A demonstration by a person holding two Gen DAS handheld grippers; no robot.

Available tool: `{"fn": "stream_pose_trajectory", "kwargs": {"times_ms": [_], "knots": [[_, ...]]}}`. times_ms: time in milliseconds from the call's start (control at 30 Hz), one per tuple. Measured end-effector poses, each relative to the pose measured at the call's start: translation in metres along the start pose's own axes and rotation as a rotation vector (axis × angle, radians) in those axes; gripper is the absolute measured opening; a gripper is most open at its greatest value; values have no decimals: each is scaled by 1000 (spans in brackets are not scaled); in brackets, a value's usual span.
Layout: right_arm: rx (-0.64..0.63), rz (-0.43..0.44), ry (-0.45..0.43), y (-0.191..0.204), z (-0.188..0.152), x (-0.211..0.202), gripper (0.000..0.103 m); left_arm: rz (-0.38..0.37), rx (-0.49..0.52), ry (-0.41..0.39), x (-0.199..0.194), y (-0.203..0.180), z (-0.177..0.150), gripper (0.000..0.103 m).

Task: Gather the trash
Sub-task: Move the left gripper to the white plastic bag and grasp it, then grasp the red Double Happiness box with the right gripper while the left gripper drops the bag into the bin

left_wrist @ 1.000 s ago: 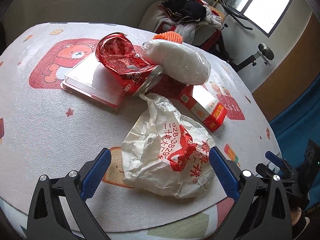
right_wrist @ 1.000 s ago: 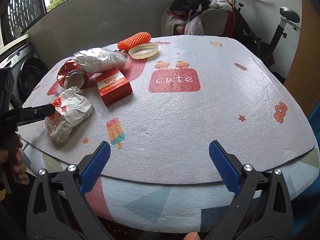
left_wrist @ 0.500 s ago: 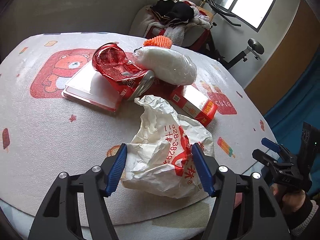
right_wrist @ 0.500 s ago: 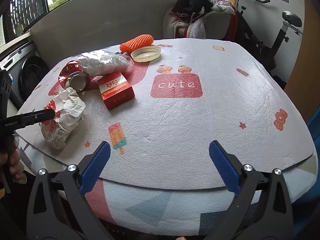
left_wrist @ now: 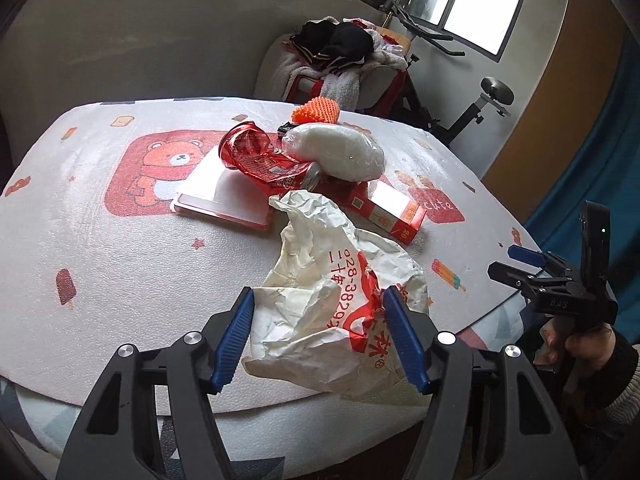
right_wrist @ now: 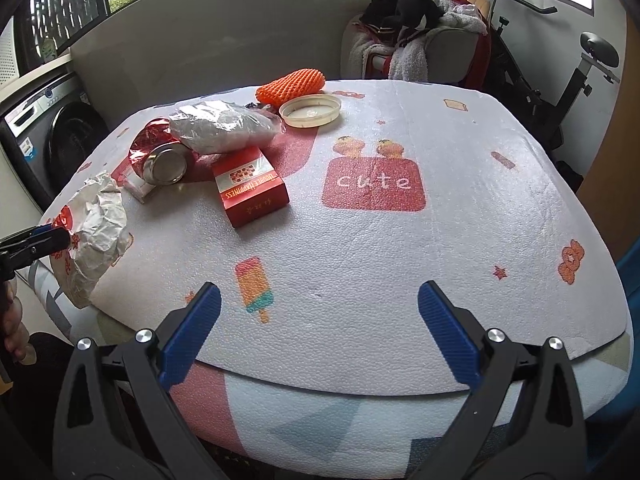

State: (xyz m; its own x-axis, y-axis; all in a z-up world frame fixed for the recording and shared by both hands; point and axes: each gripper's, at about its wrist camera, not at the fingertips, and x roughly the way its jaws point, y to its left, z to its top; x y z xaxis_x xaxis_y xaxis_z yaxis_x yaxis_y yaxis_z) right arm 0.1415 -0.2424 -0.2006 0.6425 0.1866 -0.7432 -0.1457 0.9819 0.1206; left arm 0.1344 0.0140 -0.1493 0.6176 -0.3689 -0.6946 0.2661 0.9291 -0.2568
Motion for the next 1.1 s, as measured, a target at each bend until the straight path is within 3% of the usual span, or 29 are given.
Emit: {"fn": "stream_pose_trajectory", "kwargs": {"times_ms": [367, 533, 667, 733, 833, 1067, 1100], "knots": [[-102, 34, -4, 27, 40, 27, 97, 43, -45, -24, -12, 30, -3, 64], [-111, 36, 41, 33, 64, 50, 97, 55, -61, -37, -14, 40, -5, 64], [-155, 99, 69, 47, 79, 67, 97, 49, -76, -30, -11, 47, -7, 64], [-205, 76, 80, 59, 83, 78, 96, 47, -76, -27, -10, 47, -7, 64], [-232, 68, 105, 68, 89, 97, 85, 40, -77, -25, -8, 47, -8, 64], [-169, 61, 166, 71, 100, 132, 82, 16, -75, -26, -7, 41, -8, 64], [-165, 61, 179, 71, 98, 135, 76, 15, -72, -25, -7, 40, -8, 64]]}}
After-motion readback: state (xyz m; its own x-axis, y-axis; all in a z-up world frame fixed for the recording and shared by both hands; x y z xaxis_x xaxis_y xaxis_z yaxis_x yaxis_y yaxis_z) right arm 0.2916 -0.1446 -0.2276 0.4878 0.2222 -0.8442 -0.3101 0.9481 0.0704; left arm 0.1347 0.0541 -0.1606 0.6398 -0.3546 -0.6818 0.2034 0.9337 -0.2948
